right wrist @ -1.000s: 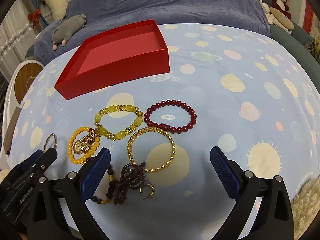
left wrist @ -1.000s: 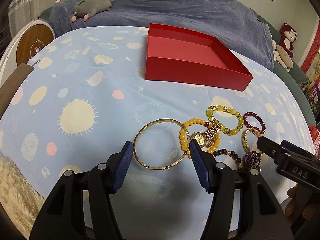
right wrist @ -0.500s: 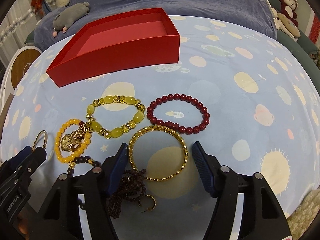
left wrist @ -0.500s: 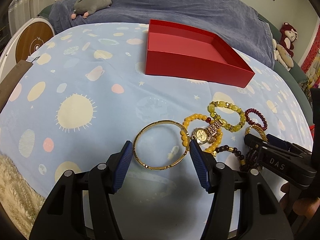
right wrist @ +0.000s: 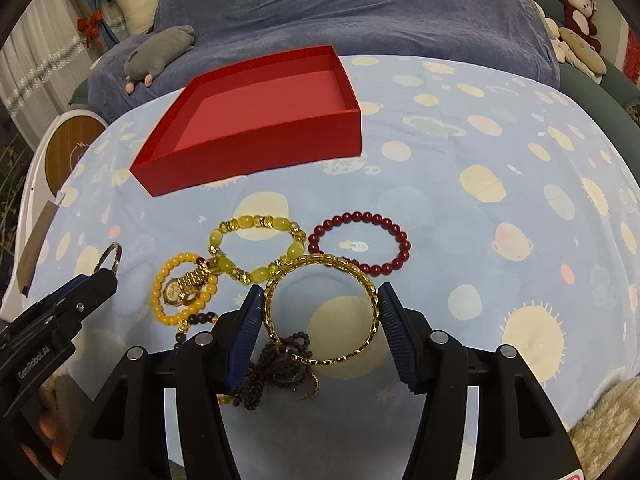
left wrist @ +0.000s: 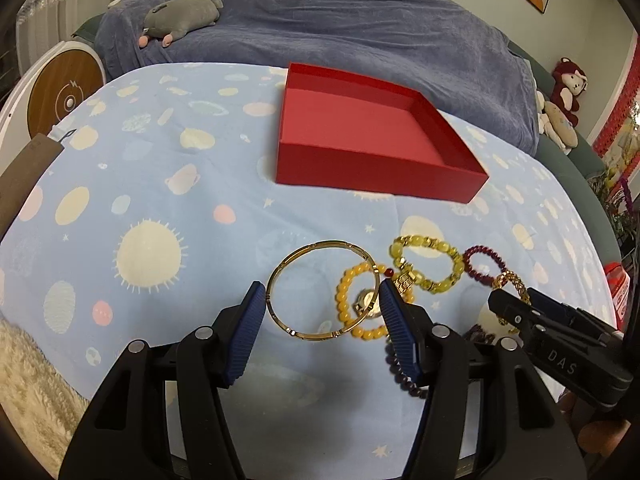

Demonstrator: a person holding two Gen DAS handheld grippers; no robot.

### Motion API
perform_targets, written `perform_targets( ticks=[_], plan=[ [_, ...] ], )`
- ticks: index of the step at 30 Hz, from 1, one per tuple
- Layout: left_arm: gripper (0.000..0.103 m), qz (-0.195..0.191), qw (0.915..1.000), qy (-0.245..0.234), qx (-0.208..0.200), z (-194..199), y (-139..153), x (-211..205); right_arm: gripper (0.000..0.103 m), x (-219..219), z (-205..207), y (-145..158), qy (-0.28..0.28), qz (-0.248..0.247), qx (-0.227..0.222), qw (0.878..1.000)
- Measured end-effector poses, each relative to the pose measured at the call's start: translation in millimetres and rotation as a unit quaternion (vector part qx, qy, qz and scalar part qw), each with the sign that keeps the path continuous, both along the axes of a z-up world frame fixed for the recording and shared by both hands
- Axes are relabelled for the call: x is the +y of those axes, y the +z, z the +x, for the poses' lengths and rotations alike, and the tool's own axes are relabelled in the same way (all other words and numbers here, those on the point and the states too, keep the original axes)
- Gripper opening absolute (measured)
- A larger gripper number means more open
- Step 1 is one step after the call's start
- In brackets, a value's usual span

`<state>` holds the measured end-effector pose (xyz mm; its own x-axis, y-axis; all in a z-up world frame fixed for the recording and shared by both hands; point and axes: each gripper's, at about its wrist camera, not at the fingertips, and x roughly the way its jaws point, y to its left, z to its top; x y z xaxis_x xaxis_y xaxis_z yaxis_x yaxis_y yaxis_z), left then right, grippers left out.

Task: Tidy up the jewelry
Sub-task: 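Carry both gold bangles into the red box and open both tools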

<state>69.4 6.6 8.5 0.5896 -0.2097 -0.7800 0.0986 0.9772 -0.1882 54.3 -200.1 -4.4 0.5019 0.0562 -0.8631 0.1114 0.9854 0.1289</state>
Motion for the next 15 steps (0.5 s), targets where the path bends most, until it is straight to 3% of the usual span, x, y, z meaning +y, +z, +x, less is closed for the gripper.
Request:
perform_targets(
  ticks=[7,15],
  plan=[
    [0.056,-0.001,0.9993,-0.019,-0.033,55,41,-18,0.056,-7,46,40,0.018,0.009,-0.042,0.999],
    [0.056,-0.008,0.9989,-0.028,-0.037,159,59,-32,0.056,-5,148,62,0.049,0.004,-0.067,0.997]
  ],
)
